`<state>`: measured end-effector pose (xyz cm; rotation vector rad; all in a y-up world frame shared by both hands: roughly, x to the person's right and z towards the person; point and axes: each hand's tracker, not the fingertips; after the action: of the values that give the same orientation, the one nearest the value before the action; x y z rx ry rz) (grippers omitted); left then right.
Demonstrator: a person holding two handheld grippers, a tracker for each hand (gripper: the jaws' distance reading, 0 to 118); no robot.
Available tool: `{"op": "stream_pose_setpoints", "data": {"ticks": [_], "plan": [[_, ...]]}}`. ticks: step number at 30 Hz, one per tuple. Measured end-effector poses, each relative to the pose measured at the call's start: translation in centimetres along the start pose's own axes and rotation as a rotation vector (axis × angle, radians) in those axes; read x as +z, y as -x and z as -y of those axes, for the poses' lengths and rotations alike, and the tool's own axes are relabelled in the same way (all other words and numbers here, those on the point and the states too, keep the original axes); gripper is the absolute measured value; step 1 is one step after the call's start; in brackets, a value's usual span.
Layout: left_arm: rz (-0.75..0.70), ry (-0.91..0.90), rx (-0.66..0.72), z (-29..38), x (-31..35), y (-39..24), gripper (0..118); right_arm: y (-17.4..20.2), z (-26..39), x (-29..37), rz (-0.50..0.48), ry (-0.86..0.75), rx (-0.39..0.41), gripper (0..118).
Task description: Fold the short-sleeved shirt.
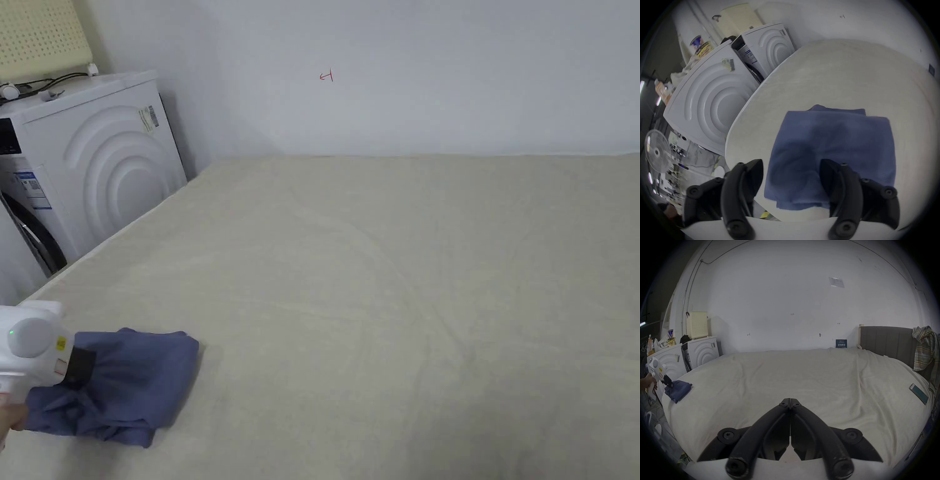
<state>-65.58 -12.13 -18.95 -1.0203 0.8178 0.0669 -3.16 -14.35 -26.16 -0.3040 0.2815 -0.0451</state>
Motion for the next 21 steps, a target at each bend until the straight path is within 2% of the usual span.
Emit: {"op": "stream_pose_setpoints", "data": {"ticks": [1, 4, 7, 8, 9, 11, 12, 15, 16, 19, 21], "plan": [[0.011, -0.034, 0.018, 0.5, 0.9, 0.1, 81, -0.2, 0.1, 0.0, -0.008, -0.001, 0.001, 0], [0.035, -0.095, 0.014, 0.1, 1.9, 1.7, 81, -0.3, -0.2, 0.3, -0.022, -0.013, 0.0, 0], [0.207, -0.164, 0.082, 0.2, 4.8, 2.3, 80, -0.7, -0.6, 1.0, -0.033, -0.026, -0.01, 0], [0.27, -0.191, 0.109, 0.5, 6.2, 2.1, 76, -0.7, -0.7, 1.3, -0.036, -0.03, -0.012, 0], [0.343, -0.246, 0.141, 1.2, 8.1, 1.7, 62, -0.8, -0.8, 1.7, -0.037, -0.037, -0.016, 0], [0.442, -0.34, 0.177, 2.7, 12.0, 0.1, 0, -1.2, -1.2, 2.4, -0.047, -0.052, -0.021, 0], [0.473, -0.373, 0.181, 3.2, 13.3, -1.1, 0, -1.4, -1.3, 2.8, -0.047, -0.059, -0.023, 0], [0.403, -0.473, 0.084, 6.1, 18.4, -5.9, 0, -2.1, -1.8, 4.0, -0.054, -0.085, -0.022, 0], [0.442, -0.508, 0.048, 7.0, 19.8, -7.3, 0, -2.5, -1.9, 4.4, -0.062, -0.097, -0.017, 0], [0.51, -0.626, 0.079, 10.1, 23.0, -11.3, 0, -3.6, -2.7, 5.3, -0.075, -0.115, -0.016, 0], [0.497, -0.65, 0.068, 12.1, 24.6, -14.5, 0, -4.5, -3.1, 5.7, -0.09, -0.131, -0.017, 0]]}}
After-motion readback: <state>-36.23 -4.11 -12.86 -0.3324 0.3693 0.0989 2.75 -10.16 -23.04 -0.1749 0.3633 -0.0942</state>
